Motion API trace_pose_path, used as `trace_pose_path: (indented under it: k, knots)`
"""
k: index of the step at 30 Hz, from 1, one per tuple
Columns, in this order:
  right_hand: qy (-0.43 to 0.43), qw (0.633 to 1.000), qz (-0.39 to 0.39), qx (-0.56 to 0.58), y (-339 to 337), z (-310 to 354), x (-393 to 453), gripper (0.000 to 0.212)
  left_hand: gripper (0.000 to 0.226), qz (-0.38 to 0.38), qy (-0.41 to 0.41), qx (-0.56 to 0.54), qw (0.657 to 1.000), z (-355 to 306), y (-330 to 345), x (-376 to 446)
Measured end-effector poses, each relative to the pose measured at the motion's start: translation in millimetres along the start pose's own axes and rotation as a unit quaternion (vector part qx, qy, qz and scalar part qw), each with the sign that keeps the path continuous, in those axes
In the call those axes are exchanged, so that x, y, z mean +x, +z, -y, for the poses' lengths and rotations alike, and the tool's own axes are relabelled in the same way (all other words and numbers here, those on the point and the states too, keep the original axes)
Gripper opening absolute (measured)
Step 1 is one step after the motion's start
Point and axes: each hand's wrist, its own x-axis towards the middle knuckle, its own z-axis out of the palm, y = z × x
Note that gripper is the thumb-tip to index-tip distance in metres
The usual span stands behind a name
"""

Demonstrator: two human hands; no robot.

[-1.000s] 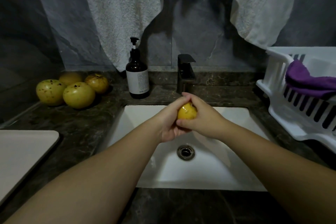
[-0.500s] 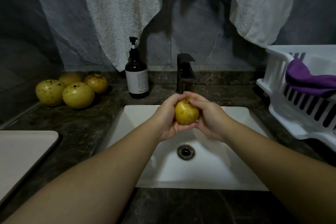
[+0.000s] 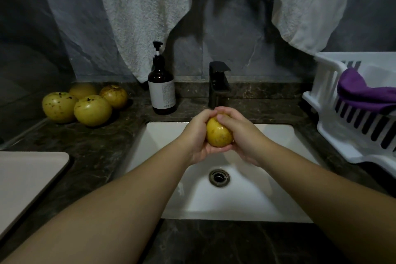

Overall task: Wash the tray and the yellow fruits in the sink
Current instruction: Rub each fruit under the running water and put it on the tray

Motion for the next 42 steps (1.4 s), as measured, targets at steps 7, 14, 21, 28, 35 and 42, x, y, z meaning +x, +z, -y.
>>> trace_pose_path:
  k: [7,14,21,28,35,42]
  knots:
    - [-0.027,0.992,-0.052,-0.110,3.7,0.9,3.0,0.022,0.040,-0.015,0.007,0.008,1.000,2.1,2.4,0.1]
    - [-0.133,0.891,0.016,-0.433,3.4,-5.3,0.0,0.074,0.039,-0.035,0.002,0.025,0.999,-3.7,-2.0,-4.0]
    - [-0.139,0.853,-0.030,-0.501,8.8,5.8,-8.9,0.057,0.050,0.005,-0.050,0.090,0.995,2.0,4.7,-7.0]
    - [-0.077,0.904,-0.054,-0.416,5.2,4.7,-0.7,0.062,0.045,0.011,-0.013,0.140,0.990,2.9,1.4,-1.5]
    - [-0.154,0.857,-0.056,-0.488,13.3,2.0,-7.1,0.072,0.034,0.075,-0.014,0.194,0.978,10.1,0.7,-1.0]
    - [-0.014,0.940,-0.120,-0.318,-2.8,7.3,8.3,0.051,0.033,0.068,-0.041,0.165,0.983,9.6,4.5,-1.1]
